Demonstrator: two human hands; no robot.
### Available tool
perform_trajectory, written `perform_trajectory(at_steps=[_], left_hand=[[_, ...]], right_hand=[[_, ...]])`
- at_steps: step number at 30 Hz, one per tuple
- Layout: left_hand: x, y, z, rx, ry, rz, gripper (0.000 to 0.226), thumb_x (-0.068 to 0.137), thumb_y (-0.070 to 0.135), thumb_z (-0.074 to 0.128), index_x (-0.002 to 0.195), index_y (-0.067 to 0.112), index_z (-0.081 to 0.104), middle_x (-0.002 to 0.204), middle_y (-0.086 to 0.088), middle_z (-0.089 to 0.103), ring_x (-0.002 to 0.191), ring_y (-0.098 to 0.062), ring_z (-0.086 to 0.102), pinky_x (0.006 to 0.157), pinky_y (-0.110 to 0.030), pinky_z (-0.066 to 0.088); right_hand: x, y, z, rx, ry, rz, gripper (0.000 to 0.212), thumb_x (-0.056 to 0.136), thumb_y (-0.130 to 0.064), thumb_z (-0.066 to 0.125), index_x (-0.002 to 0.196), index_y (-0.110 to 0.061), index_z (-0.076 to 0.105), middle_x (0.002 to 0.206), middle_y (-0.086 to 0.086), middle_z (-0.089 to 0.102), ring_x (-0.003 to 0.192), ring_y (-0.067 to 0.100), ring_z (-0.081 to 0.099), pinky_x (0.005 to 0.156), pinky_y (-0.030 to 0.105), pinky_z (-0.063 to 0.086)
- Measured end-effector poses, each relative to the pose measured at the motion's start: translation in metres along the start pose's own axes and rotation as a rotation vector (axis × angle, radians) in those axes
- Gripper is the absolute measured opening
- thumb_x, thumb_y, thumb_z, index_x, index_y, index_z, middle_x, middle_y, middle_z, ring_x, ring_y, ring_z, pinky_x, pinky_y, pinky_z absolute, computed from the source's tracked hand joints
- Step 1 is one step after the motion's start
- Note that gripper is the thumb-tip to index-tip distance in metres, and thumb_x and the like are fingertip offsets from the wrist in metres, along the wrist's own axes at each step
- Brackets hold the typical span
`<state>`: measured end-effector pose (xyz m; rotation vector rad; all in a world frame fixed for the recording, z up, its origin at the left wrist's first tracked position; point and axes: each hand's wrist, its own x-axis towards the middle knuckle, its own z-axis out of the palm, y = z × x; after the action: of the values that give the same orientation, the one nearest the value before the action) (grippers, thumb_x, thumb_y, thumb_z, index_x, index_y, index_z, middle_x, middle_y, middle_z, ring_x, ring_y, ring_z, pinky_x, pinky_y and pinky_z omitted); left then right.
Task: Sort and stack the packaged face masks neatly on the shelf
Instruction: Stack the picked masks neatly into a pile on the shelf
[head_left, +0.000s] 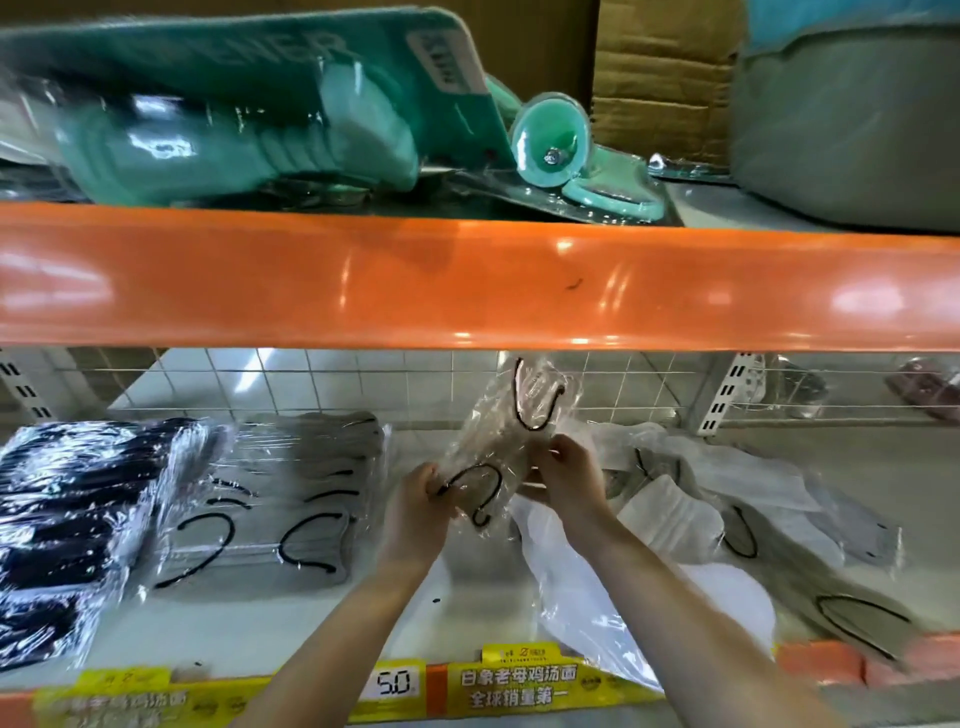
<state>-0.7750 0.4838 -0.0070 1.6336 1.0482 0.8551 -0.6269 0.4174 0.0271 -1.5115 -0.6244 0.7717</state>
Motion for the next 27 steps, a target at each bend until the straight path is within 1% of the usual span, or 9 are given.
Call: perform_trajectory(at_steps=[2,6,10,14,16,19,22,25,27], left_hand=[[-0.001,-0.003,-0.009,0.014,0.009,-0.001,0.014,0.085,0.013,0.067,0.075,0.007,0.058,0.063,-0.002,0.059,0.057,-0.017,0.056,0.052,-0.024,0.040],[-0.002,-0.006,-0.015,0.044,0.000,0.013,0.018,0.088,0.008,0.064,0.079,0.022,0.057,0.066,0.004,0.060,0.055,-0.008,0.057,0.045,-0.009,0.037],[-0.007,-0.011,-0.014,0.072,-0.019,0.009,0.018,0.087,0.011,0.067,0.078,0.019,0.055,0.064,0.003,0.059,0.048,0.000,0.056,0.045,-0.010,0.038],[-0.013,-0.016,-0.018,0.071,0.004,-0.019,0.019,0.085,0.009,0.069,0.080,0.023,0.056,0.060,0.006,0.058,0.046,-0.004,0.054,0.056,-0.024,0.046],[-0.017,-0.016,-0.020,0.054,0.013,-0.027,0.013,0.087,0.006,0.066,0.082,0.013,0.056,0.063,0.002,0.057,0.048,-0.007,0.052,0.051,-0.018,0.043],[-0.024,-0.017,-0.022,0.092,0.013,-0.010,0.009,0.091,0.002,0.058,0.090,0.010,0.055,0.067,0.000,0.055,0.055,-0.010,0.051,0.047,-0.010,0.043],[-0.026,-0.022,-0.028,0.058,0.069,-0.063,0.012,0.089,0.002,0.062,0.096,0.011,0.063,0.065,0.000,0.057,0.050,-0.011,0.049,0.046,-0.013,0.040],[-0.026,-0.029,-0.037,-0.001,0.167,-0.114,0.016,0.087,0.004,0.064,0.085,0.021,0.066,0.048,0.008,0.053,0.040,-0.003,0.045,0.047,-0.016,0.037],[-0.027,-0.031,-0.044,-0.054,0.219,-0.120,0.013,0.087,0.004,0.064,0.083,0.016,0.067,0.052,0.005,0.052,0.042,-0.003,0.044,0.047,-0.015,0.036]], right_hand=[[-0.002,0.014,-0.005,-0.104,-0.033,-0.022,0.017,0.097,-0.011,0.049,0.085,-0.008,0.061,0.076,0.009,0.068,0.063,0.016,0.065,0.060,0.028,0.054],[-0.003,0.042,-0.014,-0.121,-0.014,-0.045,0.018,0.097,-0.008,0.049,0.085,-0.009,0.062,0.072,0.010,0.065,0.058,0.017,0.060,0.056,0.026,0.050],[-0.002,0.051,-0.013,-0.176,-0.016,-0.109,0.023,0.097,-0.009,0.048,0.081,-0.014,0.064,0.068,0.006,0.066,0.057,0.014,0.059,0.057,0.027,0.049],[-0.006,0.061,-0.016,-0.191,0.004,-0.206,0.025,0.098,-0.009,0.047,0.082,-0.016,0.064,0.066,0.005,0.066,0.056,0.014,0.060,0.057,0.032,0.049],[-0.006,0.065,-0.017,-0.266,0.009,-0.269,0.025,0.099,-0.012,0.046,0.083,-0.019,0.064,0.067,0.002,0.067,0.057,0.013,0.062,0.059,0.037,0.053],[-0.006,0.070,-0.018,-0.457,-0.018,-0.405,0.019,0.099,-0.021,0.047,0.089,-0.025,0.062,0.073,-0.007,0.068,0.064,0.011,0.066,0.062,0.043,0.055],[-0.007,0.069,-0.015,-0.589,-0.038,-0.617,0.011,0.095,-0.019,0.053,0.102,-0.020,0.061,0.089,-0.007,0.066,0.076,0.010,0.064,0.063,0.033,0.054],[-0.001,0.069,-0.011,-0.763,-0.093,-0.824,0.031,0.084,-0.014,0.050,0.115,-0.011,0.054,0.114,0.006,0.057,0.105,0.020,0.051,0.081,0.032,0.050],[0.004,0.070,-0.007,-0.871,-0.138,-0.879,0.045,0.078,-0.006,0.050,0.122,-0.012,0.049,0.123,0.008,0.052,0.113,0.022,0.044,0.093,0.036,0.046]])
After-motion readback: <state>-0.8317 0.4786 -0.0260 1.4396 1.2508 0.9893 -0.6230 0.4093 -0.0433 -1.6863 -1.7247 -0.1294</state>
